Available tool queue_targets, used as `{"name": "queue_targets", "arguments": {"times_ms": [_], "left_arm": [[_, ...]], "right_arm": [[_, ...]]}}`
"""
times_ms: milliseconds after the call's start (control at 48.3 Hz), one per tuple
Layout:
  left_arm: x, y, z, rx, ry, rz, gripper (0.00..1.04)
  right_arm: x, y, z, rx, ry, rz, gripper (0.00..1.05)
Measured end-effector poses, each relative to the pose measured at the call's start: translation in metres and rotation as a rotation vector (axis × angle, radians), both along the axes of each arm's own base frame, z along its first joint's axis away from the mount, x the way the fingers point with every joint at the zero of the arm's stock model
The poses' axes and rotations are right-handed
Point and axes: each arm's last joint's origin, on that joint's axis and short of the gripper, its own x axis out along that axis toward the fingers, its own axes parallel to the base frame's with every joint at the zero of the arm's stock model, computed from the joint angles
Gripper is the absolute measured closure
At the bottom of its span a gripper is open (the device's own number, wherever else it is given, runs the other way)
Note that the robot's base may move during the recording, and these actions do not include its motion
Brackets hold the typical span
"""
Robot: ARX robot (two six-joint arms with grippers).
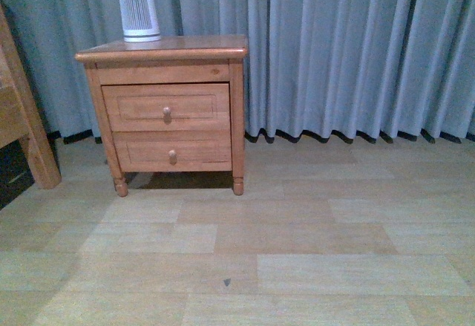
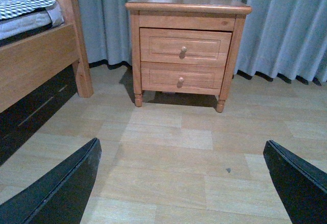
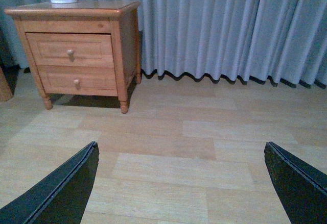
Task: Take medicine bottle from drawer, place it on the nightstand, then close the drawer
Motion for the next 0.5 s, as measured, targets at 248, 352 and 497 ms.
{"name": "queue_targets", "arguments": {"times_ms": [248, 352, 497], "left_arm": [[0.0000, 0.0000, -0.0001, 0.000, 0.000, 0.000, 0.06], [0.0000, 0.0000, -0.0001, 0.000, 0.000, 0.000, 0.06], [0.0000, 0.0000, 0.0000, 0.000, 0.000, 0.000, 0.06]], "right_arm": [[0.0000, 0.0000, 0.0000, 0.000, 0.000, 0.000, 0.07], [0.0000, 0.0000, 0.0000, 0.000, 0.000, 0.000, 0.07], [0.0000, 0.0000, 0.0000, 0.000, 0.000, 0.000, 0.07]]}}
